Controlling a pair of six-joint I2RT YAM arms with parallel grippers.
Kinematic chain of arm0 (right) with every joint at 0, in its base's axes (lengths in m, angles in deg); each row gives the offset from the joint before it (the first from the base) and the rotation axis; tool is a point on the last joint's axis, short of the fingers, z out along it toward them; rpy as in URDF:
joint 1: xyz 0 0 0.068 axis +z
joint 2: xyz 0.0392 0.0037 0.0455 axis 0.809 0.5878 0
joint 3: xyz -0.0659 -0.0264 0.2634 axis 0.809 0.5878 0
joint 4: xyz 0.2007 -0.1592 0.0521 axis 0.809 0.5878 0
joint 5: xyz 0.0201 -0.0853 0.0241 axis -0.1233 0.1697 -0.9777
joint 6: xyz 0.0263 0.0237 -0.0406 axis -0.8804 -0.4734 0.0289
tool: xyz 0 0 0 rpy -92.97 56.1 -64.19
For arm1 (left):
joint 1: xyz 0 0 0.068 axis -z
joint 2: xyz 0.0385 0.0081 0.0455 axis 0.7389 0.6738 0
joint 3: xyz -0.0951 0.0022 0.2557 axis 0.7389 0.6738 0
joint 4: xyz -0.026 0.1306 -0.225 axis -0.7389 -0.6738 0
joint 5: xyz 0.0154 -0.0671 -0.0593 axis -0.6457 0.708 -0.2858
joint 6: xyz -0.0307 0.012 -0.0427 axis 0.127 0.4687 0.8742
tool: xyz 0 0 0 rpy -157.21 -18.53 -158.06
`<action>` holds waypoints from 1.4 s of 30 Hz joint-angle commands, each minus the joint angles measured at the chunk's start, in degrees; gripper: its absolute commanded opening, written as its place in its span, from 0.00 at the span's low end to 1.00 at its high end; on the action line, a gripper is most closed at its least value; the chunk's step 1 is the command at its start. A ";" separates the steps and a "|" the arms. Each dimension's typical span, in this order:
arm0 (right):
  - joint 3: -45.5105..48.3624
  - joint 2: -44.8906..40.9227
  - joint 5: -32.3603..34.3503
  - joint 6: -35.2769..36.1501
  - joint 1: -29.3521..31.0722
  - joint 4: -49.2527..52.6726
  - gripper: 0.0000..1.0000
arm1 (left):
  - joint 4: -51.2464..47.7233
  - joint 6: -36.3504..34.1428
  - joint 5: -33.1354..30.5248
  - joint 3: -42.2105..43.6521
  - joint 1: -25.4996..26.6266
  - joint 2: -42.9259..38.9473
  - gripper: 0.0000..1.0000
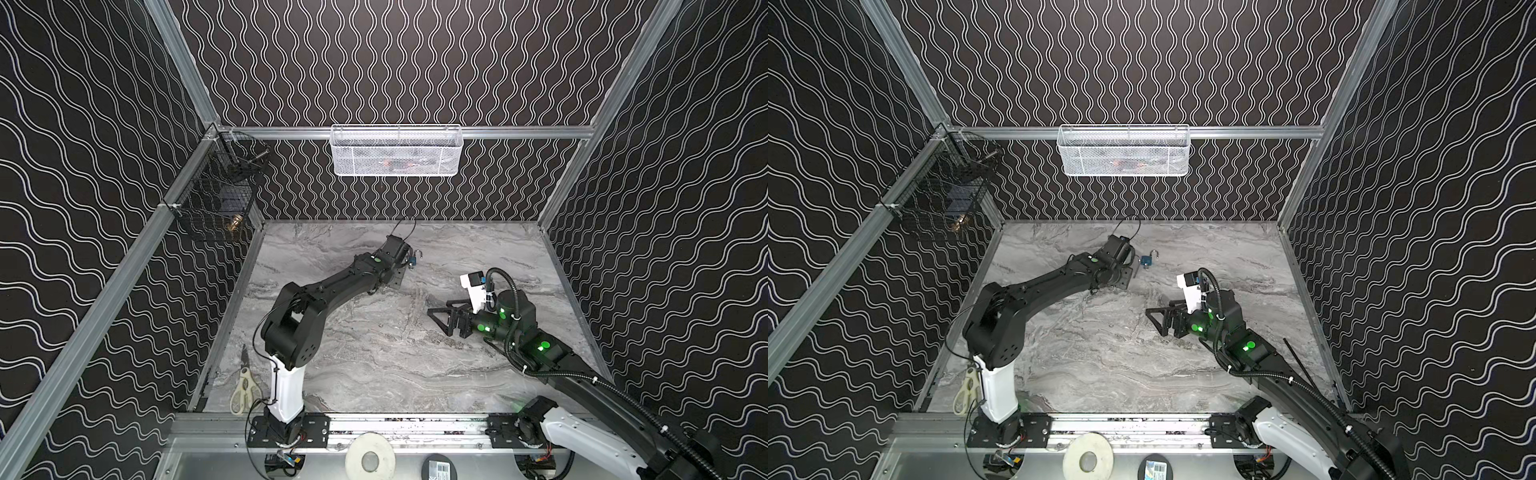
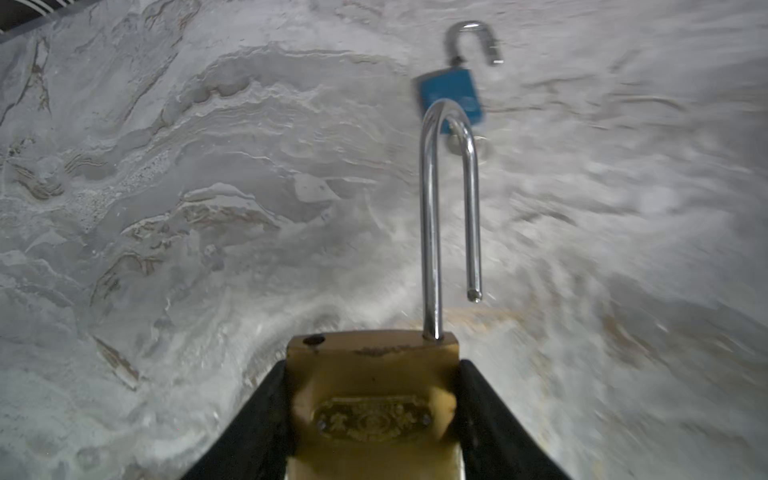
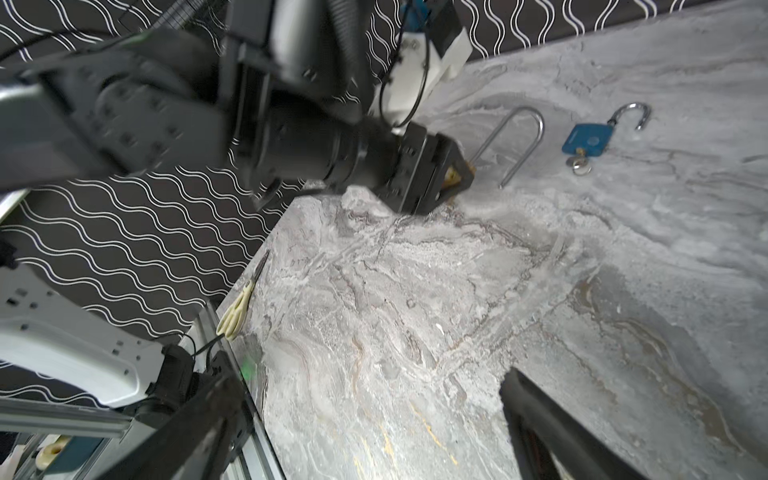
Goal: Unlock with the key
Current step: 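Lower the open brass padlock onto the table with the left gripper and release it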
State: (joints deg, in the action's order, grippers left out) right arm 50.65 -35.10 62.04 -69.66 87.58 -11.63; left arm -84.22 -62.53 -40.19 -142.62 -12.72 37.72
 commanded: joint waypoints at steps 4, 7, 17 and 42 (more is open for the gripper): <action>-0.78 2.50 0.02 3.44 0.03 -0.14 0.99 | 2.46 -0.59 1.17 -4.58 -5.09 6.31 0.00; -1.36 4.34 0.53 4.18 -0.01 -0.35 0.99 | 2.77 1.16 4.13 -6.13 -7.74 9.72 0.00; -1.95 8.71 -0.95 4.81 -0.10 -2.60 0.99 | 2.68 4.80 8.46 -8.69 -11.87 14.61 0.00; -1.60 6.82 -1.08 4.11 -0.10 -1.47 0.99 | -1.92 5.64 6.26 -9.46 -12.77 16.08 0.79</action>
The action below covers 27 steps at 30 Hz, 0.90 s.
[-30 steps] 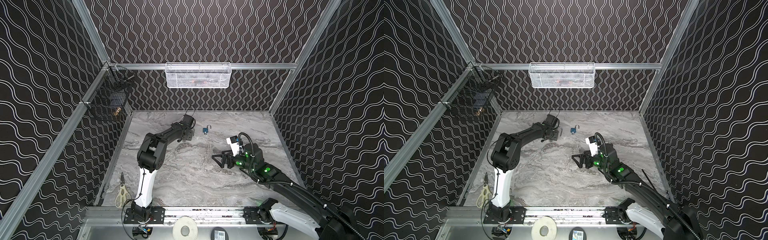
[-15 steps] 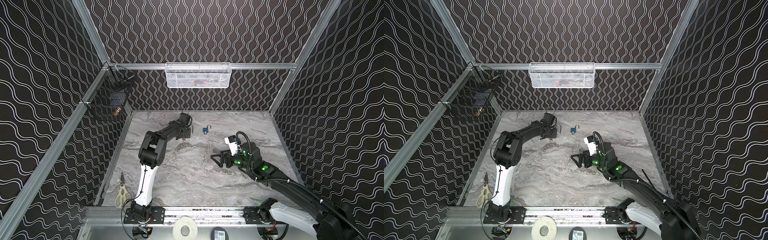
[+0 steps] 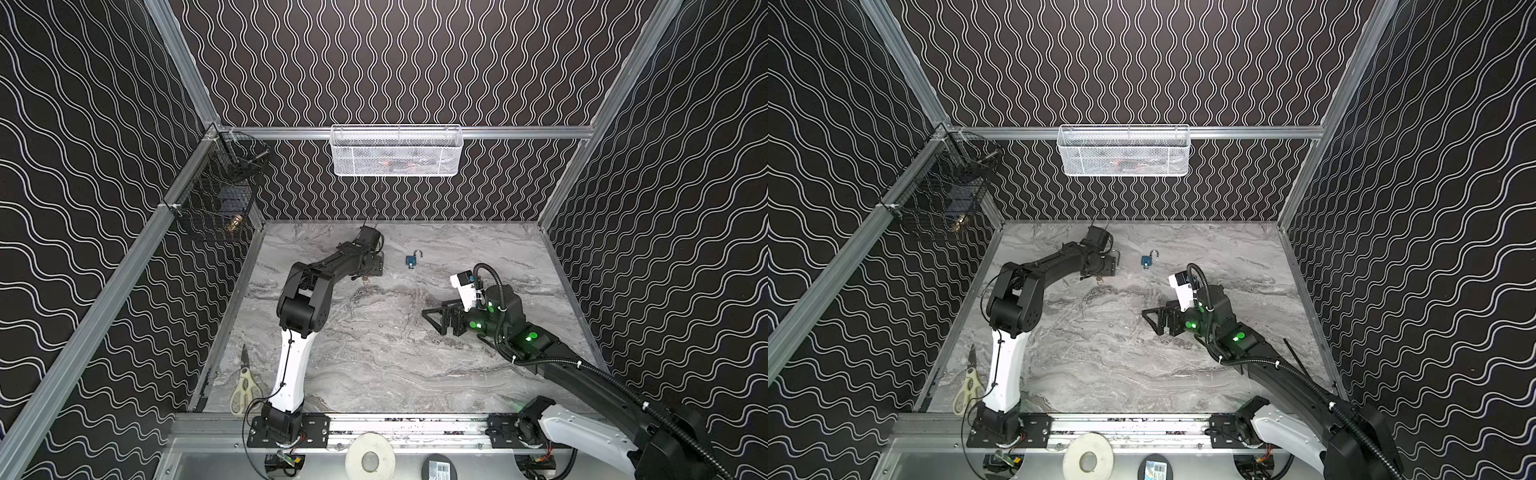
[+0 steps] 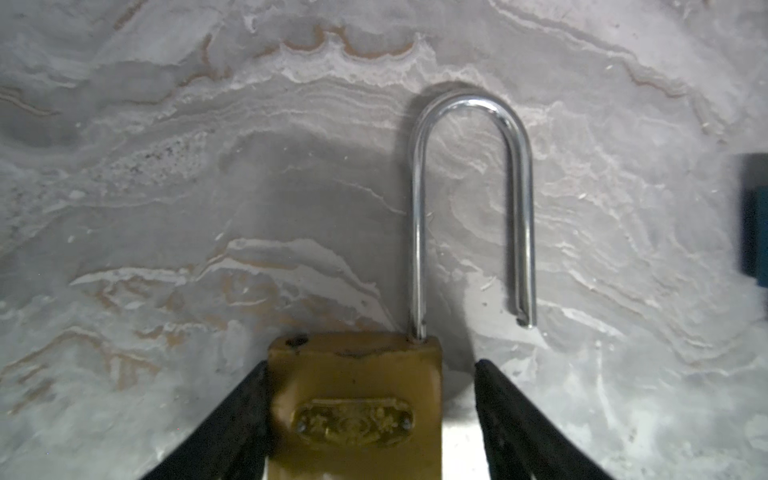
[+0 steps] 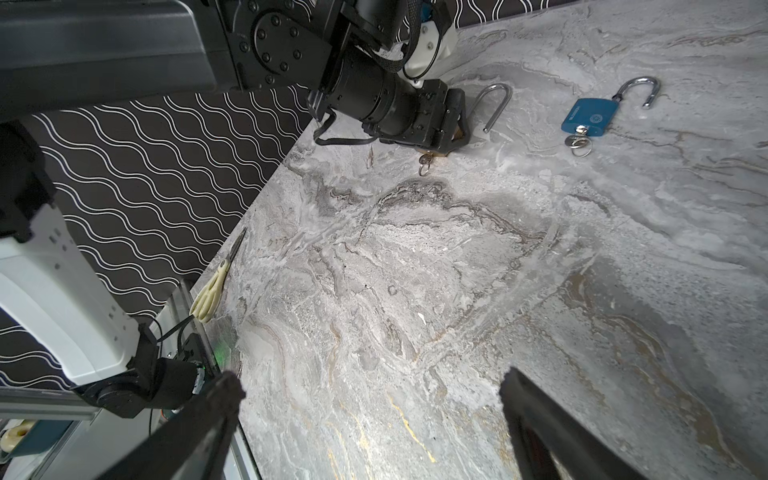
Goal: Unlock with the key
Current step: 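Lower the open brass padlock onto the table with the left gripper and release it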
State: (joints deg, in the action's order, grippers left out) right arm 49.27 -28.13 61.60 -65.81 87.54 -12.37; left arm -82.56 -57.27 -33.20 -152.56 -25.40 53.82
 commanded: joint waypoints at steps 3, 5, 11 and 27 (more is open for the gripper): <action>-0.31 0.09 -0.95 0.26 -0.05 -0.77 0.99 | -2.96 0.26 -0.09 1.52 -0.09 -0.49 0.84; -0.22 -0.02 -0.95 0.26 -0.05 -0.97 0.99 | -3.20 -0.02 0.29 1.86 0.27 -0.69 0.87; -1.92 2.81 -0.45 -1.68 -0.06 -3.85 0.99 | -2.65 3.94 3.07 5.01 1.58 -1.51 0.63; -31.85 43.67 3.00 -4.85 -3.56 4.91 0.81 | 6.34 2.58 8.63 18.55 1.13 -10.45 0.54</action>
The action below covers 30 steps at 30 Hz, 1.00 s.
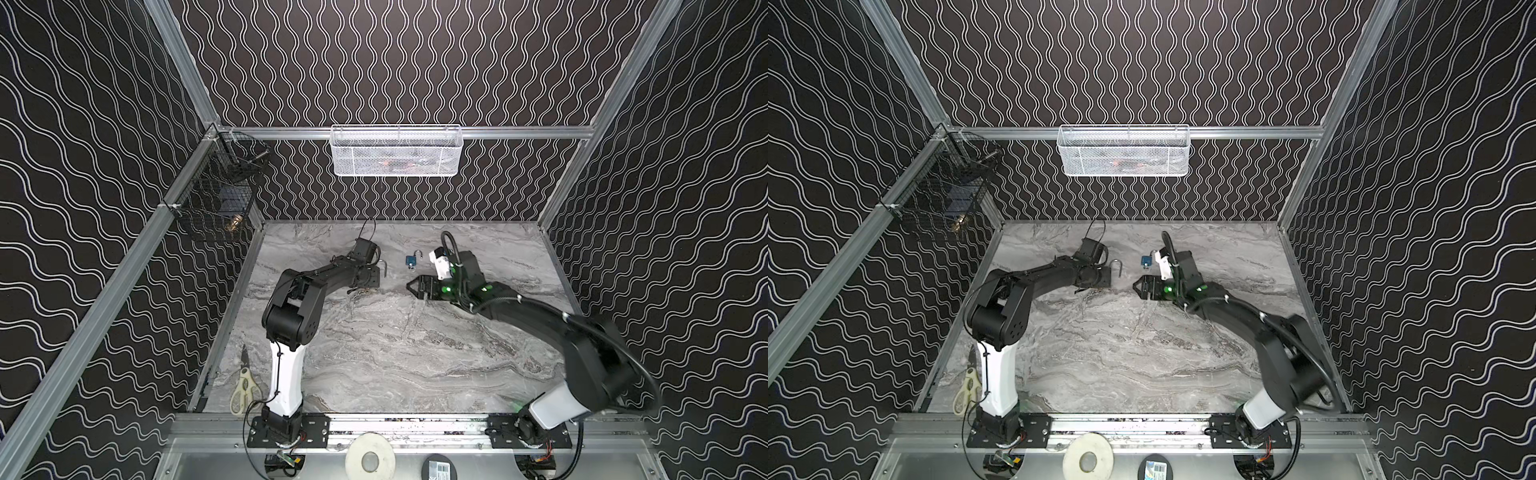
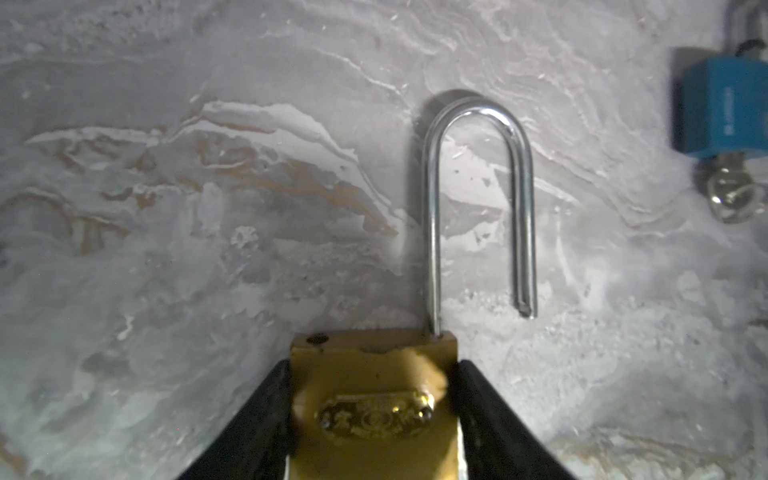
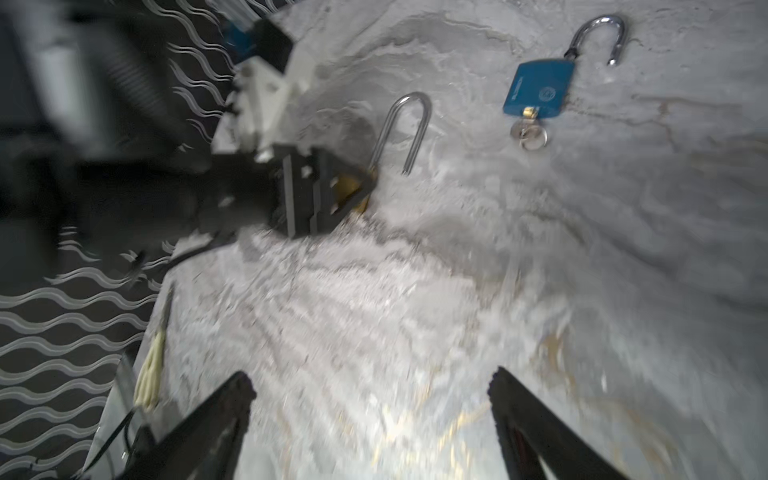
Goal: Unlock with the key
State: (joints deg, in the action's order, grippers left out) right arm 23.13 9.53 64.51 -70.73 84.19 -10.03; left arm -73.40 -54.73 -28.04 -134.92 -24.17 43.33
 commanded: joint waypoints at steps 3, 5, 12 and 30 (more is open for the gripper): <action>-14.69 15.67 0.54 0.69 -0.22 6.21 0.70 | -2.35 0.48 3.93 1.95 -0.09 -0.62 0.45; -20.79 21.65 2.34 1.06 -0.22 10.24 0.61 | -2.09 0.66 4.29 2.39 -0.09 -0.91 0.43; -28.51 29.31 6.32 -0.13 0.04 13.66 0.50 | -2.07 0.19 5.44 4.11 -0.09 -3.55 0.41; 1.41 -5.36 7.52 1.62 -0.46 3.70 0.57 | -0.54 -3.04 -3.82 17.37 -0.18 -31.18 0.82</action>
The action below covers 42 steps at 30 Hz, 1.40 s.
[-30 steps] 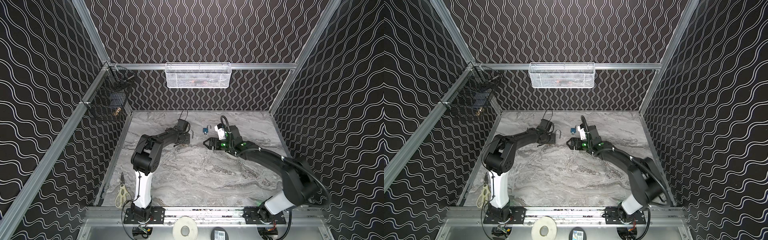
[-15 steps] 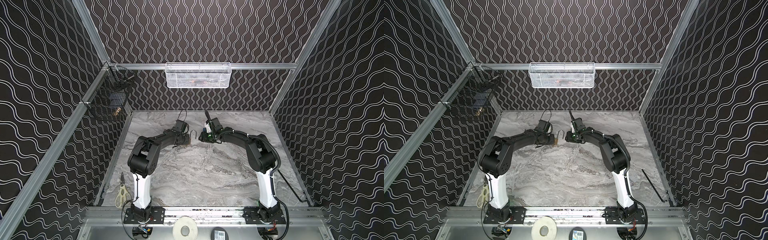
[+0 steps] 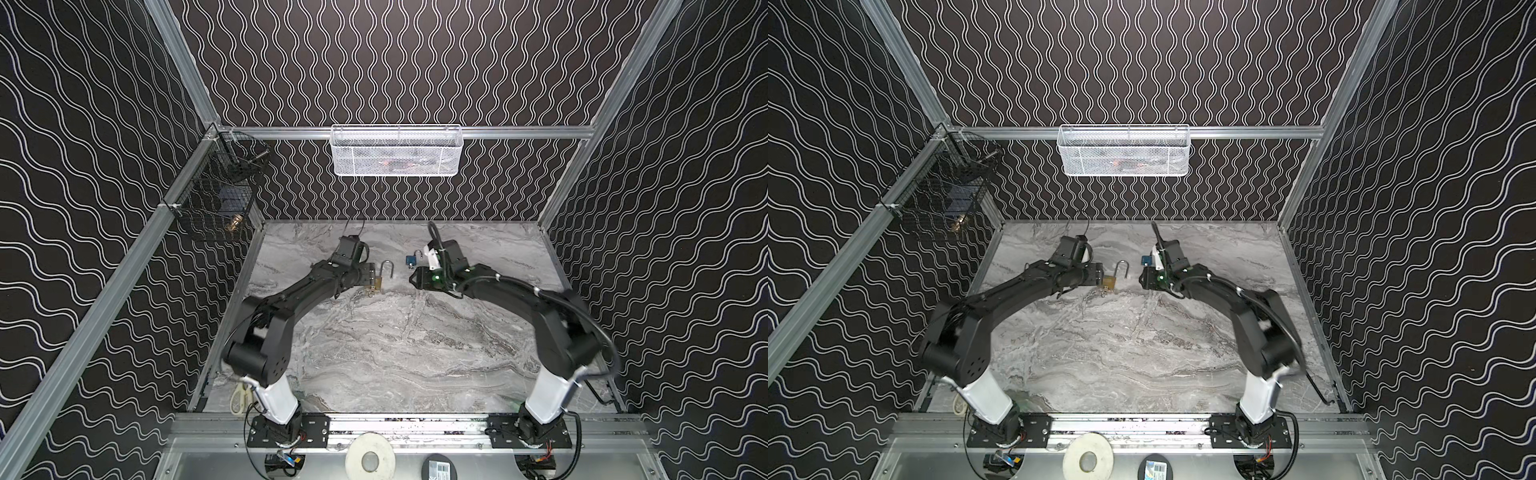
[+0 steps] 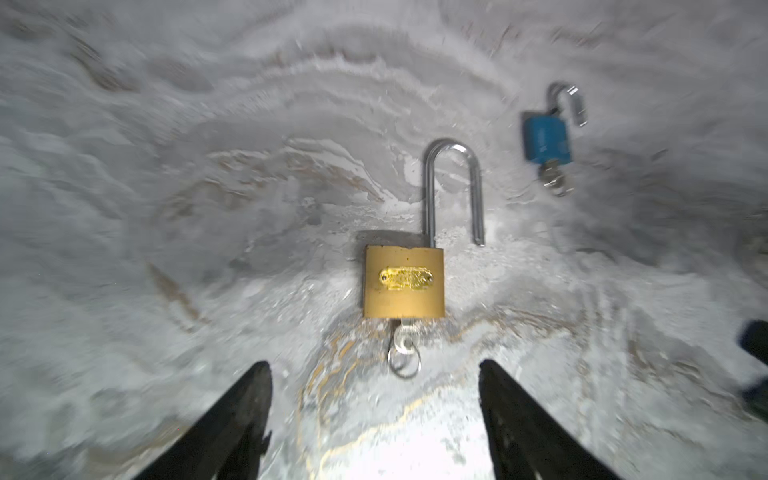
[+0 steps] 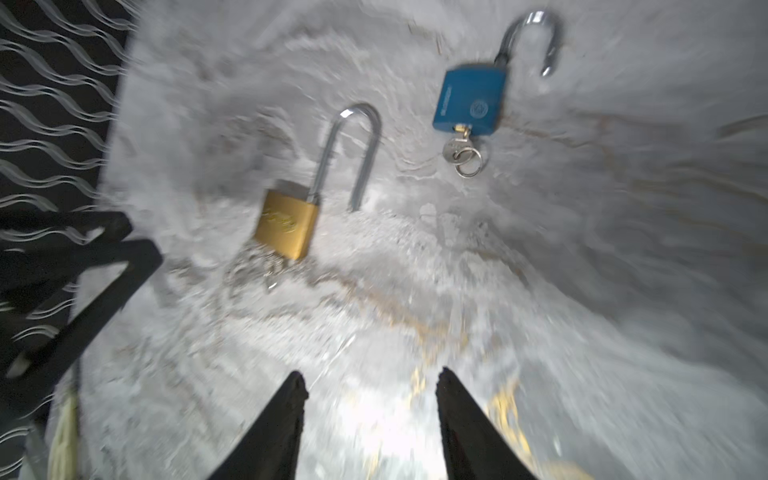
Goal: Unlock with the key
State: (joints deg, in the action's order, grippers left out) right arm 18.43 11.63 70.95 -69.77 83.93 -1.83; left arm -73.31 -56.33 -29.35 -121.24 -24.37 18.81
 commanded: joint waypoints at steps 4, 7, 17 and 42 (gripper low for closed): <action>20.33 -25.06 5.31 -0.39 -3.05 -8.09 0.71 | -1.61 -2.66 -12.16 14.34 -0.05 -22.92 0.91; 26.57 -38.07 13.60 1.46 -8.41 -6.31 0.99 | -7.74 -1.28 -27.76 19.12 -0.13 -31.15 0.98; 48.96 -59.03 36.51 19.51 -24.30 -28.23 0.99 | 17.40 -10.78 -44.27 40.84 -0.24 -36.56 0.99; 52.04 -9.43 14.04 23.70 -32.87 -79.20 0.99 | 79.94 -24.83 -15.84 47.55 -13.86 0.70 0.99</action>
State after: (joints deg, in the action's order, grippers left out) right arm 70.41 1.18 85.27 -46.01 51.80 -83.95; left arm 13.02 -83.01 -47.54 -73.09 -37.48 20.23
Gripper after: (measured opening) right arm 0.990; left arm 0.986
